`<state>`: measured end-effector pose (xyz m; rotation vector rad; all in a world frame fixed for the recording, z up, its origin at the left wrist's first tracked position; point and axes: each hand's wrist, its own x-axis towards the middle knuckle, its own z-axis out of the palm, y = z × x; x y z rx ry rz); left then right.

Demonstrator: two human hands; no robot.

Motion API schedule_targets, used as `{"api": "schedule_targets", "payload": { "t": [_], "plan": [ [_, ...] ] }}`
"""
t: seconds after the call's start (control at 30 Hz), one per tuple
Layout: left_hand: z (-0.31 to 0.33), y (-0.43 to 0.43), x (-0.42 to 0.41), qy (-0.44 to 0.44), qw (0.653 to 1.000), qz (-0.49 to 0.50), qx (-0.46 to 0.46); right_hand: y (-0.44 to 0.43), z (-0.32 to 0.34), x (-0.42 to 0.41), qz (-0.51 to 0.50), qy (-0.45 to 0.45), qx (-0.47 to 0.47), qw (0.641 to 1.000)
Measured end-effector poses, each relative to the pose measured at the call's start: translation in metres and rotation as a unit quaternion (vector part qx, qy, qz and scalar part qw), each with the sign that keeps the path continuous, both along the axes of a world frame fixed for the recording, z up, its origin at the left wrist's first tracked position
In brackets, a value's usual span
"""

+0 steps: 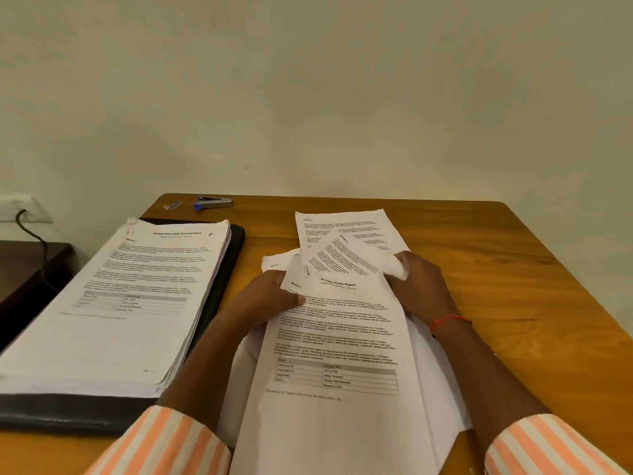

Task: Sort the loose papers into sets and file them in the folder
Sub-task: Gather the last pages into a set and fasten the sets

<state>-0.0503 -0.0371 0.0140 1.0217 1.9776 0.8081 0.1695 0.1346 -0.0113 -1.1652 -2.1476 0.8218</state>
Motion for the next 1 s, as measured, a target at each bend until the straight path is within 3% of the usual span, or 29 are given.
{"api": "schedule_targets", "payload": {
  "t": [0.07,0.23,0.5,0.6,0.67,0.73,0.77,0.83,0.9,1.0],
  "plan": [
    [0.001,-0.001,0.001,-0.009,1.0,0.0,0.013,-0.002,-0.002,-0.001,0.003,0.072,-0.001,0.997],
    [0.002,-0.001,0.003,-0.009,0.998,-0.01,0.053,0.001,0.003,0.002,0.002,0.229,-0.154,0.961],
    [0.005,0.001,0.008,-0.004,0.987,0.052,0.153,-0.005,0.014,0.01,0.043,0.264,-0.229,0.936],
    [0.006,0.001,0.011,0.001,0.975,0.073,0.208,-0.014,0.025,0.014,0.123,0.254,-0.276,0.919],
    [0.005,0.001,0.01,-0.023,0.976,0.065,0.209,-0.019,0.029,0.016,0.18,0.233,-0.293,0.91],
    [0.005,0.0,0.01,-0.02,0.983,0.056,0.172,-0.017,0.028,0.014,0.135,0.255,-0.28,0.916],
    [0.004,0.0,0.009,0.011,0.987,0.052,0.152,-0.01,0.024,0.014,0.083,0.236,-0.215,0.944],
    [-0.001,0.002,0.01,0.096,0.988,0.043,0.11,0.006,0.012,0.019,0.029,0.114,-0.043,0.992],
    [-0.003,0.005,0.012,0.139,0.984,0.047,0.098,0.017,0.001,0.023,0.068,-0.04,0.011,0.997],
    [-0.008,0.007,0.012,0.162,0.982,0.045,0.085,0.029,-0.01,0.026,0.061,-0.224,0.066,0.97]
  ]
}}
